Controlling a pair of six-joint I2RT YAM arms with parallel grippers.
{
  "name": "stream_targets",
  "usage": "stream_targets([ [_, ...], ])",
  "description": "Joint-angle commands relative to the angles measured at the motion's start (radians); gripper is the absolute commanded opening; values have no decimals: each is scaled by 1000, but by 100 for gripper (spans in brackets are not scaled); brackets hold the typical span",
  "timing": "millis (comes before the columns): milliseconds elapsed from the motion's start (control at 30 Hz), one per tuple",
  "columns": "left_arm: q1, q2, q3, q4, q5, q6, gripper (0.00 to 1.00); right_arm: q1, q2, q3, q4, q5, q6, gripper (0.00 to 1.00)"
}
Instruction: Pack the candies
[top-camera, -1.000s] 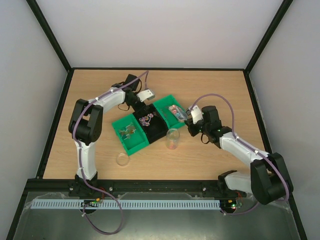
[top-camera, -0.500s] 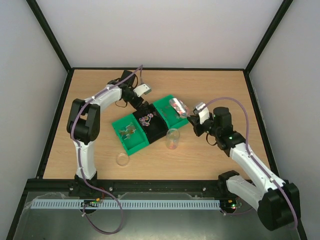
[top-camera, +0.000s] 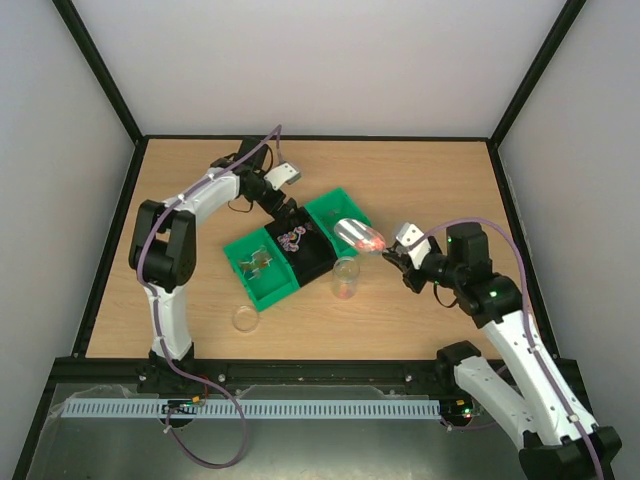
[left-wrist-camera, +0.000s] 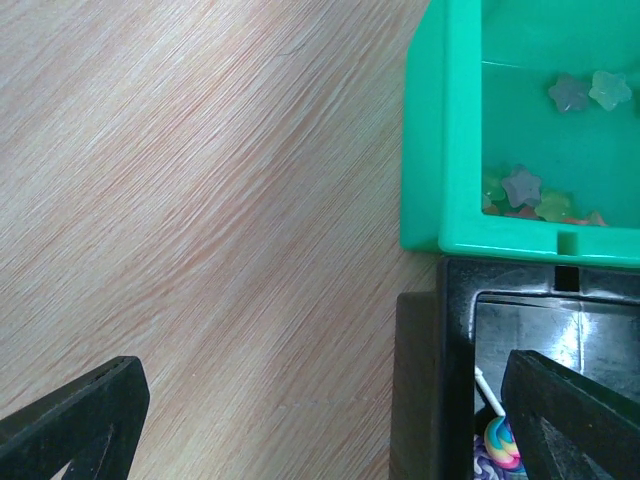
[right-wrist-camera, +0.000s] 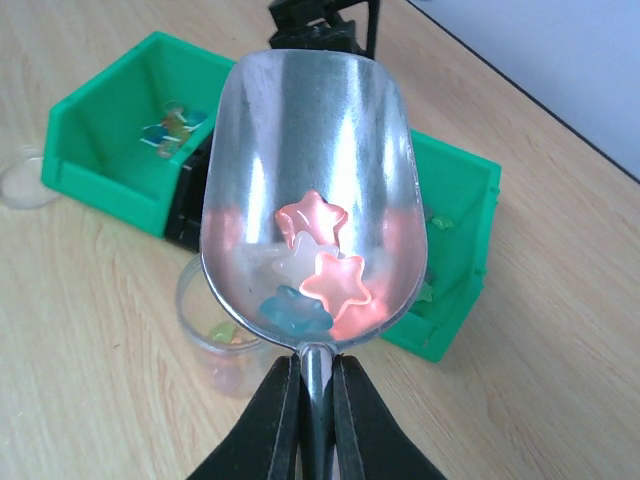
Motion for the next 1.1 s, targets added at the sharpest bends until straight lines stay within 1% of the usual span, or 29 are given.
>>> stream_targets([
  [0, 4, -49, -20, -8, 22, -13, 99, -4, -38, 105, -279, -46, -153, 1],
  [233, 5, -65, -46, 8, 32, -21, 99, -4, -60, 191, -522, -9, -297, 1],
  [400, 5, -67, -44, 7, 38, -22, 99, -4, -40, 224, -609, 37, -331, 1],
  [567, 5, -75, -48, 1, 33, -15, 99, -4, 27, 270, -684, 60, -349, 1],
  [667, 5, -77, -54, 3, 35, -16, 99, -4, 73, 297, -710, 68, -344, 1],
  [833, 4, -79, -66, 8, 38, -25, 99, -3, 130, 324, -715, 81, -311, 1],
  [1067, 10, -93, -94, 25, 38, -26, 99, -2, 207, 348, -719, 123, -306, 1],
])
